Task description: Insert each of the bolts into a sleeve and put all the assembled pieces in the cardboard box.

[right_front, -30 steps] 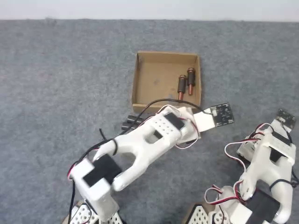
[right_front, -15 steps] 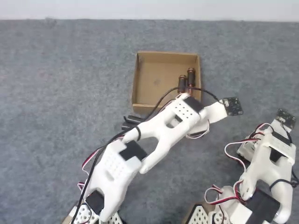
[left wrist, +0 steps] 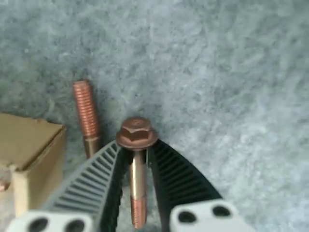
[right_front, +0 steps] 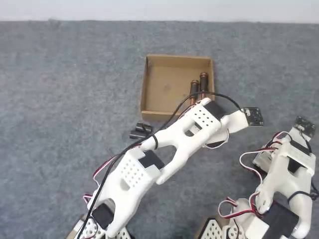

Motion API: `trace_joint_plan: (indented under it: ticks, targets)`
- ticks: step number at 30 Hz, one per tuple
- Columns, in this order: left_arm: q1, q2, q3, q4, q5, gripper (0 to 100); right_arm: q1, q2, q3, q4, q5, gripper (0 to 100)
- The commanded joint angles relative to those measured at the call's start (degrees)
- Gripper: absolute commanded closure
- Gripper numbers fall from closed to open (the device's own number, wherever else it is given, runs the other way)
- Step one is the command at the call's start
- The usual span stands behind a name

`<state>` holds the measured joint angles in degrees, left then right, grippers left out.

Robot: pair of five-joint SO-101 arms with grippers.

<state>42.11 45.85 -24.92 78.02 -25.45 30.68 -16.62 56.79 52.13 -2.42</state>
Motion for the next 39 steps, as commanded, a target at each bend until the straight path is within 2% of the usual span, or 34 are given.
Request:
trace_joint_plan:
  ticks: [1, 8, 23, 28, 33, 39]
  targets:
    - [0.26, -1.05, -2.24, 4.22, -0.62, 99, -0.75, -1.45, 0.09, -0.75, 1.05, 99.1]
    - [1.49, -5.1, -1.63, 10.37, -0.53, 99, -0.75, -1.45, 0.09, -0.84, 0.88, 99.1]
    - [1.14, -24.53, 15.6, 6.07, -0.53, 99, -0.75, -1.45, 0.09, -0.92, 0.79, 99.1]
    - [-2.29, -29.71, 20.88, 2.11, -0.53, 99, -0.75, -1.45, 0.09, -0.92, 0.79, 99.1]
    - [-7.12, -33.76, 21.32, 2.37, -0.44, 99, -0.75, -1.45, 0.09, -0.92, 0.7, 99.1]
    - [-11.69, -37.1, 21.41, 2.29, 5.89, 99, -0.75, -1.45, 0.09, -0.92, 0.7, 99.1]
